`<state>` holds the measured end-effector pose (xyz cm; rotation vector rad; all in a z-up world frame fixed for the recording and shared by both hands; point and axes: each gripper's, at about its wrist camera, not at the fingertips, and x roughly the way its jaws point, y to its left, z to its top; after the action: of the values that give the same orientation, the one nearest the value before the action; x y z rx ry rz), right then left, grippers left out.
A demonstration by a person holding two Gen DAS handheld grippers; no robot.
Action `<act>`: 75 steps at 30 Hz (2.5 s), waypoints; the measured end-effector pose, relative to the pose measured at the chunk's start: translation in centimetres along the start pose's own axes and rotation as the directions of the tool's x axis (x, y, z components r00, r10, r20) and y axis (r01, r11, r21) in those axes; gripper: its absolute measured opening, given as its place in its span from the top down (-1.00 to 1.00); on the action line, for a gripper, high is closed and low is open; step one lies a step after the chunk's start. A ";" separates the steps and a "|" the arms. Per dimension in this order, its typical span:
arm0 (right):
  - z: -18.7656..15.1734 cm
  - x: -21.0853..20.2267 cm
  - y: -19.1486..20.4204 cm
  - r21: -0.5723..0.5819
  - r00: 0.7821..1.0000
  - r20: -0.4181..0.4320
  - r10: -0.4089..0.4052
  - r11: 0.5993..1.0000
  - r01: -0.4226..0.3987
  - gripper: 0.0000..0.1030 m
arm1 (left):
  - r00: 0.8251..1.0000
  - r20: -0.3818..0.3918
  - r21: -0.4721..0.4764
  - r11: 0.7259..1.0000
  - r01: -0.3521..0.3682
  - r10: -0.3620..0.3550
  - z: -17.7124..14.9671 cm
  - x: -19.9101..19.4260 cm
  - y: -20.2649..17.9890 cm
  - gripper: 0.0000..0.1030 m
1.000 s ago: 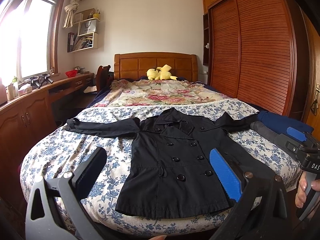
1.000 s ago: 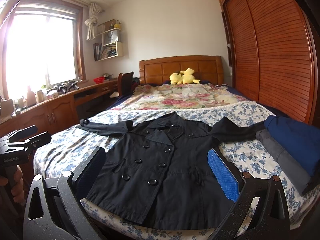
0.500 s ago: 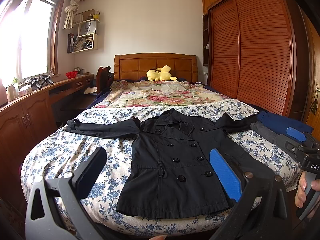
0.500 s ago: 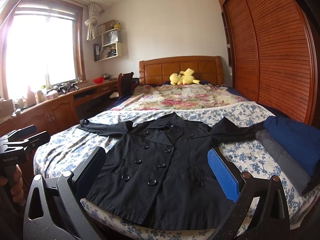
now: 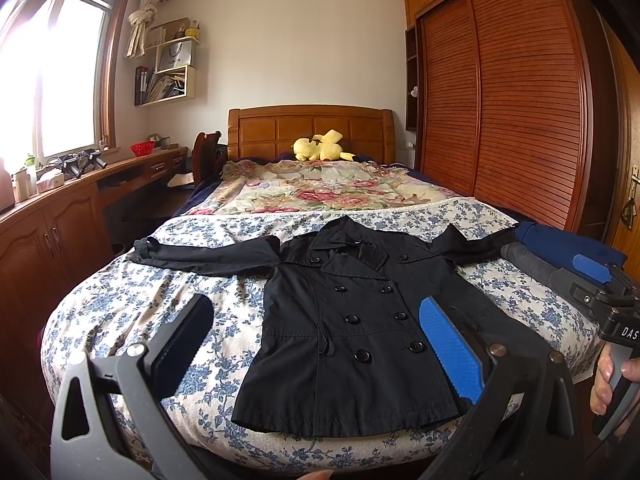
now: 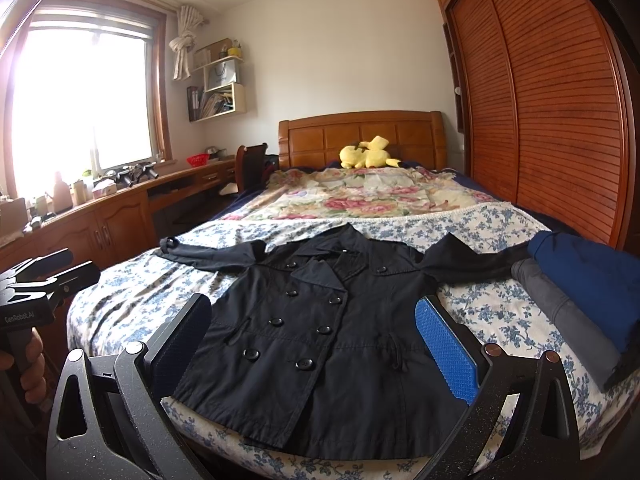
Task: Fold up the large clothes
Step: 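Move the left tool to the coat sleeve cuff nearest it and grasp it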
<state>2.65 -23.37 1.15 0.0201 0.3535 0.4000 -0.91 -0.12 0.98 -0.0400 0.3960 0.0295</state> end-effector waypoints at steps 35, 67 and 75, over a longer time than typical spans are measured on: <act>-2.1 10.0 1.3 -0.078 0.990 -0.132 0.054 0.995 -0.065 -1.00 | 0.983 -0.169 -0.017 0.997 -0.077 0.073 -4.3 11.6 7.8 -1.00; -3.5 34.5 4.5 -0.085 0.925 -0.286 0.248 0.956 -0.283 -1.00 | 0.913 -0.396 -0.064 0.990 -0.128 0.093 -5.1 26.4 20.8 -1.00; -4.3 34.6 4.3 -0.056 0.912 -0.299 0.281 0.949 -0.311 -1.00 | 0.919 -0.392 -0.143 0.984 -0.106 0.042 -2.6 33.1 23.6 -0.83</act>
<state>29.37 -6.30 -14.08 -0.0873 0.6217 0.7267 27.79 23.98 -14.97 -0.1933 0.7930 0.1302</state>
